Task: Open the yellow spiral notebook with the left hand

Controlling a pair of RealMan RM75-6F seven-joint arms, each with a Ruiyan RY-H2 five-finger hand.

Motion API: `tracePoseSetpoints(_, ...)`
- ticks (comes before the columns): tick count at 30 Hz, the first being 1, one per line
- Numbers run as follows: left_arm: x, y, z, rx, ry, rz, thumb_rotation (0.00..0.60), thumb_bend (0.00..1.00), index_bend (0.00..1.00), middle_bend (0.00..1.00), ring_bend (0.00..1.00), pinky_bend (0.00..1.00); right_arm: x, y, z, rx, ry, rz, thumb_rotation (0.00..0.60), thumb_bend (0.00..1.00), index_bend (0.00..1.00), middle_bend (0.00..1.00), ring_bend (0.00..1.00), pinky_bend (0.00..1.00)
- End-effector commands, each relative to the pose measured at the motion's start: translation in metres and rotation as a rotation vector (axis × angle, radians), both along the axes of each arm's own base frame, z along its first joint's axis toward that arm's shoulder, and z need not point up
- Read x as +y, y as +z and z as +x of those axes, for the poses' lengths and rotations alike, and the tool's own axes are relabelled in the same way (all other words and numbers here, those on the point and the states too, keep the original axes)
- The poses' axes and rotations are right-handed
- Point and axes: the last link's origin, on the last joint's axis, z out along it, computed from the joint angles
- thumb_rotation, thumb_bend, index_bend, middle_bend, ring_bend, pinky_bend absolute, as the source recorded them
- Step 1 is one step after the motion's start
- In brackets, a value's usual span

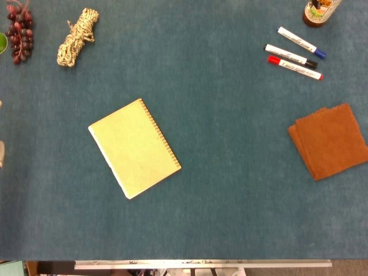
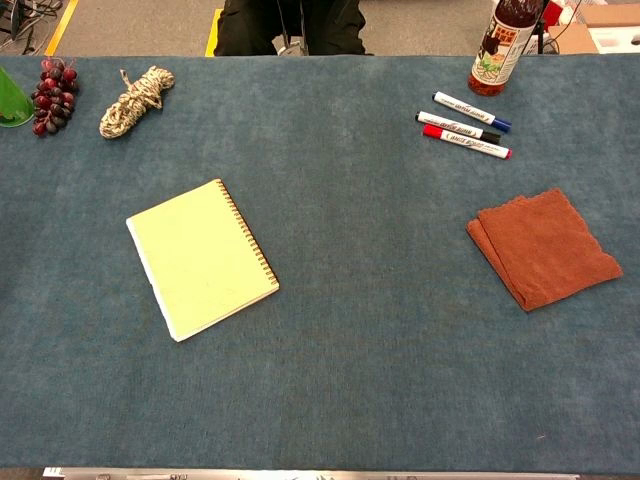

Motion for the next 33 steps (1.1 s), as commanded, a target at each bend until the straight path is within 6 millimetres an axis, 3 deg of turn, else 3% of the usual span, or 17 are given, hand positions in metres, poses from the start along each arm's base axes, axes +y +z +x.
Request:
tracePoseSetpoints(1, 0.001, -0.002, 0.001, 0.0, -0.005, -0.007, 0.6, 0.44, 0.13, 0.13, 0.05, 0.12, -0.001, 0.0, -0.001, 0.001, -0.002, 0.002, 0.6, 0.25, 0.33, 0.28, 0.24, 0.37)
tracePoseSetpoints(9, 0.014, -0.008, 0.009, 0.028, -0.129, -0.137, 0.6, 0.44, 0.13, 0.14, 0.05, 0.12, -0.018, 0.008, 0.006, 0.007, 0.027, -0.008, 0.6, 0.25, 0.33, 0.28, 0.24, 0.35)
tracePoseSetpoints(15, 0.031, -0.024, 0.011, 0.036, -0.266, -0.281, 0.6, 0.42, 0.13, 0.14, 0.05, 0.12, -0.03, 0.017, 0.015, -0.007, 0.052, -0.024, 0.6, 0.25, 0.33, 0.28, 0.24, 0.34)
tracePoseSetpoints(23, 0.049, -0.058, 0.01, 0.019, -0.421, -0.428, 0.6, 0.34, 0.13, 0.14, 0.05, 0.12, -0.033, 0.019, 0.026, -0.008, 0.075, -0.029, 0.6, 0.25, 0.33, 0.28, 0.24, 0.32)
tracePoseSetpoints(33, 0.053, -0.104, 0.026, -0.022, -0.566, -0.504, 0.6, 0.3, 0.15, 0.14, 0.05, 0.12, -0.026, 0.018, 0.023, -0.012, 0.064, -0.025, 0.6, 0.25, 0.33, 0.28, 0.24, 0.32)
